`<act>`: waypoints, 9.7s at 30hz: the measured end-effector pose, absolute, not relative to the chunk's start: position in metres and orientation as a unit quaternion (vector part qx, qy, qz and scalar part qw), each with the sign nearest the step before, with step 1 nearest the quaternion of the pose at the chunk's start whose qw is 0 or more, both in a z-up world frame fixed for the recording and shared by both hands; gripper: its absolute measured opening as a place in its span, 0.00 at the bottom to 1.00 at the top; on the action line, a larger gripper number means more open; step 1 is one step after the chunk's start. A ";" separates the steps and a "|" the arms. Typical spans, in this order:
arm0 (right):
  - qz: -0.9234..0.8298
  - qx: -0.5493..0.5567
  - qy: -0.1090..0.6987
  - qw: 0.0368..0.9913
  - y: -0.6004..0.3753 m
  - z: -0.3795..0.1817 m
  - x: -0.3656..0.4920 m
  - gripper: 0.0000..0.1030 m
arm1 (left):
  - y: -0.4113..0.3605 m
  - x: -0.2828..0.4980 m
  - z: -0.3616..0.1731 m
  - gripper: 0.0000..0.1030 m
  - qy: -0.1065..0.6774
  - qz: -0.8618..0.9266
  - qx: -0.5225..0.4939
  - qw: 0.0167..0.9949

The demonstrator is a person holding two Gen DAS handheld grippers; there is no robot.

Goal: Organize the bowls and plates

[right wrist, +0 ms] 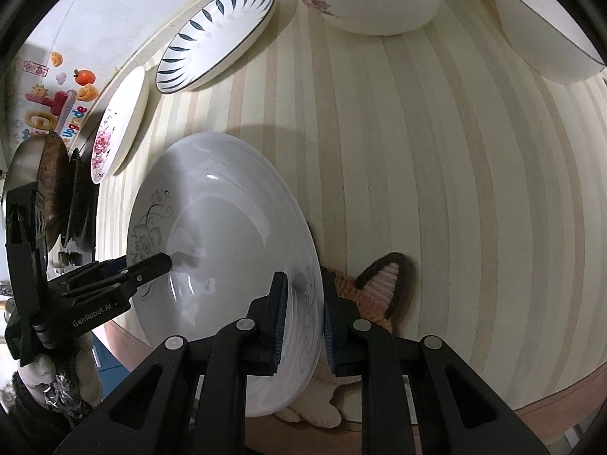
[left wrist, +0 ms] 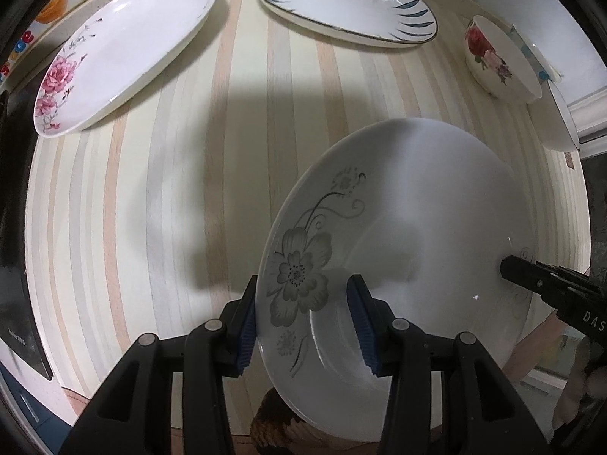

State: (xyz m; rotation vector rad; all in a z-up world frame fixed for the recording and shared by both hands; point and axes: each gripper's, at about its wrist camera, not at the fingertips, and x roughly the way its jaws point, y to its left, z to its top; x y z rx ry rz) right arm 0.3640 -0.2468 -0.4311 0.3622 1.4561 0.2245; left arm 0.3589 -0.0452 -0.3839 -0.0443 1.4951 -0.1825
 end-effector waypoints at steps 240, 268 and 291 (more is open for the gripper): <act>0.134 0.119 0.649 0.740 -0.235 -0.412 0.363 0.15 | -0.054 0.373 -0.386 0.31 0.668 -0.068 0.028 0.740; 0.076 0.095 0.653 0.747 -0.227 -0.384 0.348 0.22 | -0.031 0.359 -0.363 0.31 0.662 -0.056 0.004 0.747; 0.072 0.073 0.575 0.812 -0.200 -0.259 0.259 0.52 | -0.030 0.273 -0.219 0.40 0.560 -0.085 -0.002 0.824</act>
